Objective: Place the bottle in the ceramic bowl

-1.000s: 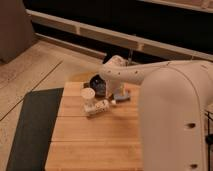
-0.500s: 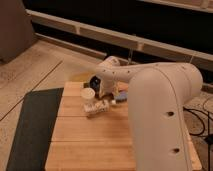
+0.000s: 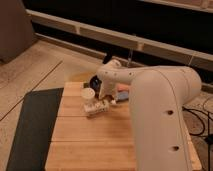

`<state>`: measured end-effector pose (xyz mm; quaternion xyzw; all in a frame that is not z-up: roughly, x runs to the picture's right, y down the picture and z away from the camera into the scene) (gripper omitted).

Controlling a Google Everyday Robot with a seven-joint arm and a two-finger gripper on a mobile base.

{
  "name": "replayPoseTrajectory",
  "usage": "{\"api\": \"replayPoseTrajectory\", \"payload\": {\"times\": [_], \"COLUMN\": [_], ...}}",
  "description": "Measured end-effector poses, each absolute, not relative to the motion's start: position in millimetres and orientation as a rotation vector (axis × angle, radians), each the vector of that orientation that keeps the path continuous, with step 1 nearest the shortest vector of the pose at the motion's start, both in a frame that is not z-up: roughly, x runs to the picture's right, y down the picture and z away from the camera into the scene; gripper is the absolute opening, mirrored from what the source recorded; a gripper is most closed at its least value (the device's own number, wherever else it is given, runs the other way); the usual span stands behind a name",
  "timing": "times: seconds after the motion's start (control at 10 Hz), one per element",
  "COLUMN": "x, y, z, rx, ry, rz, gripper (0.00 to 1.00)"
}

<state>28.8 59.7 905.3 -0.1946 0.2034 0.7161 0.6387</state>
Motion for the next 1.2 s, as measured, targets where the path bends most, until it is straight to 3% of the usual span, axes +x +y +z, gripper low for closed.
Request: {"api": "replayPoseTrajectory", "payload": {"times": [0.7,1.2], "x": [52.2,52.3], "y": [60.5,60.7], "z": [907.9,907.9], "rx": [-0.308,-0.291], "ry": [0.569,0.588], "rz": [1.999,2.069], "gripper": [0.65,0.65]}}
